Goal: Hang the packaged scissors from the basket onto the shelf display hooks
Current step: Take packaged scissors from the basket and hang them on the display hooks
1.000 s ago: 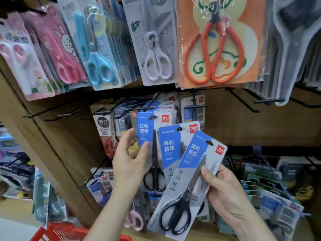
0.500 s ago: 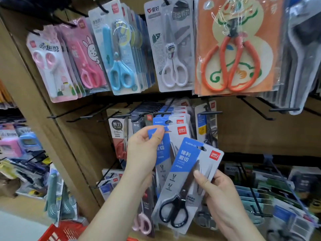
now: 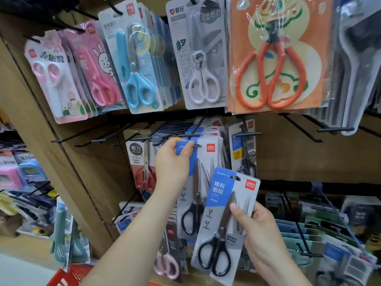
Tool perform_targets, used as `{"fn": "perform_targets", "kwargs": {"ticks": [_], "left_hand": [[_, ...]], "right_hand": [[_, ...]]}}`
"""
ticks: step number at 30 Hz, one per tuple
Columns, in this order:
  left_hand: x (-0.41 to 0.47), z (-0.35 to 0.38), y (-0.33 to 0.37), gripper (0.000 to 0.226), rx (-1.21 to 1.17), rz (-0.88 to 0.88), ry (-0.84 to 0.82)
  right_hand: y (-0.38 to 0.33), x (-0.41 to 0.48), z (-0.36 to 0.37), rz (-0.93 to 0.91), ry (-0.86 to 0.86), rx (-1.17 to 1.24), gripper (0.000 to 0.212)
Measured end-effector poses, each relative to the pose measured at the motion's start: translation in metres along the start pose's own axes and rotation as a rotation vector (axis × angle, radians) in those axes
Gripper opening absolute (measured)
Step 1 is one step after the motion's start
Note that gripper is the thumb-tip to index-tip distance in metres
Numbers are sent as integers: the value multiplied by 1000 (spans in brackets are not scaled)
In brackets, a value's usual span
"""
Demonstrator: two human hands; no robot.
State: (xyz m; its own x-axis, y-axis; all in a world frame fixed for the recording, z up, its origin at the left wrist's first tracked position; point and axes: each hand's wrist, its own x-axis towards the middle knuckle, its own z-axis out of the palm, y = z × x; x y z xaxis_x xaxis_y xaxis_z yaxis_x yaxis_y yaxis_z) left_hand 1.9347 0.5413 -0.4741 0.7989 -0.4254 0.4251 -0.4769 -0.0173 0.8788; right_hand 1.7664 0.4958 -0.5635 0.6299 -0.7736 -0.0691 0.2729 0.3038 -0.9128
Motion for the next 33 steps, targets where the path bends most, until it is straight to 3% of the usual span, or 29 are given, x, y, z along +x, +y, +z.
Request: {"fn": "perform_targets", "kwargs": {"ticks": [3, 7, 11, 13, 17, 19, 23, 29, 33], "left_hand": [[0, -1, -3, 24, 169, 92, 57], [0, -5, -6, 25, 168, 70, 91], [-29, -17, -14, 22, 230, 172, 160], [-61, -22, -17, 15, 87, 145, 72], [-110, -16, -14, 17, -313, -148, -225], [-118, -15, -11, 14, -399, -204, -196], [-111, -21, 0, 20, -403, -155, -72], [-71, -28, 17, 13, -345, -115, 0], [-64, -26, 14, 12, -302, -92, -31]], "right_hand": [[-3, -2, -4, -1, 12, -63, 18], [-10, -6, -10, -33, 6, -92, 19], [-15, -10, -12, -55, 6, -49, 21], [-16, -12, -11, -96, 8, -57, 24], [-14, -18, 2, -216, -13, -130, 53], [-11, -23, 10, -284, -50, -209, 68], [-14, -25, 22, -414, -101, -355, 71], [-12, -15, 25, -347, -200, -427, 55], [-9, -11, 18, -310, -155, -504, 17]]}}
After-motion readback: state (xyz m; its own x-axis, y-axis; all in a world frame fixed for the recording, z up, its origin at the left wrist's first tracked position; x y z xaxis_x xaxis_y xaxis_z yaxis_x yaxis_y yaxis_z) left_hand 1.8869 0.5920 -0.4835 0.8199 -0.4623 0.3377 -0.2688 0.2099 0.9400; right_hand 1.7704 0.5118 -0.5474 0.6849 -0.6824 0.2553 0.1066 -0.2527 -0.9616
